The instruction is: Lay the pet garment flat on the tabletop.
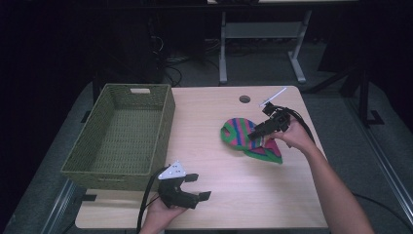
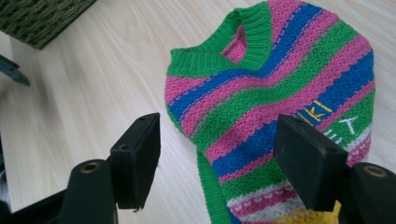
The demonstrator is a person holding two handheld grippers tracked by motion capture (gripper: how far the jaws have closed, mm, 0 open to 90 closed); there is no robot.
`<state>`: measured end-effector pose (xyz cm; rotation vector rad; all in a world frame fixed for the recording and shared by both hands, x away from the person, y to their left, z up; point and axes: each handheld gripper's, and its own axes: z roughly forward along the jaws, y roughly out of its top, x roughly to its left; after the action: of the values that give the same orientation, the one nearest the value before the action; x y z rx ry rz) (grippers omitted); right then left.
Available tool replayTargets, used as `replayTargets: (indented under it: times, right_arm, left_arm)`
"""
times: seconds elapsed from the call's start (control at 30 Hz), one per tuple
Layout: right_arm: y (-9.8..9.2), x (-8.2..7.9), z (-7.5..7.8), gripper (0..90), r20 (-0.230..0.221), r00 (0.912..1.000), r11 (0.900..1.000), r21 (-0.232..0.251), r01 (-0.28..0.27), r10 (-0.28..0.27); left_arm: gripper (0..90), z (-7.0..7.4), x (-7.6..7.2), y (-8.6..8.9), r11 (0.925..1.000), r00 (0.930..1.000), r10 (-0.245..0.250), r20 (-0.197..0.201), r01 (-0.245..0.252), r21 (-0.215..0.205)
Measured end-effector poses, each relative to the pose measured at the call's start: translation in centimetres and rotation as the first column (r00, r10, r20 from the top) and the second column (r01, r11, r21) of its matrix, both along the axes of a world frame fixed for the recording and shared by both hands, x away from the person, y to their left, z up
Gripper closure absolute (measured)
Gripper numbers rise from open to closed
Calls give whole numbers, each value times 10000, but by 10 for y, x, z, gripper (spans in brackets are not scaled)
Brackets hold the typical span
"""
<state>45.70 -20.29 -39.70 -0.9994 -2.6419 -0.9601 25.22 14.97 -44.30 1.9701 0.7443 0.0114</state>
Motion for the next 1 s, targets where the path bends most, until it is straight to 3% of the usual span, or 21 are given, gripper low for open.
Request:
replayTargets:
  times: [0.37, 0.67, 1.0]
  right_arm:
    - [7, 6, -11, 314, 23, 9999, 9999, -99, 99, -99]
    - [12, 11, -25, 316, -84, 9974, 9932, -928, 707, -718]
    - [12, 16, -40, 324, -334, 9934, 9870, -1216, 1051, -1099]
  left_arm:
    - [177, 0, 0, 0, 10000, 10000, -54, 5, 54, -2]
    - [177, 0, 0, -1, 10000, 10000, -78, 14, 78, -54]
    - [177, 0, 0, 0, 10000, 10000, -60, 6, 60, -78]
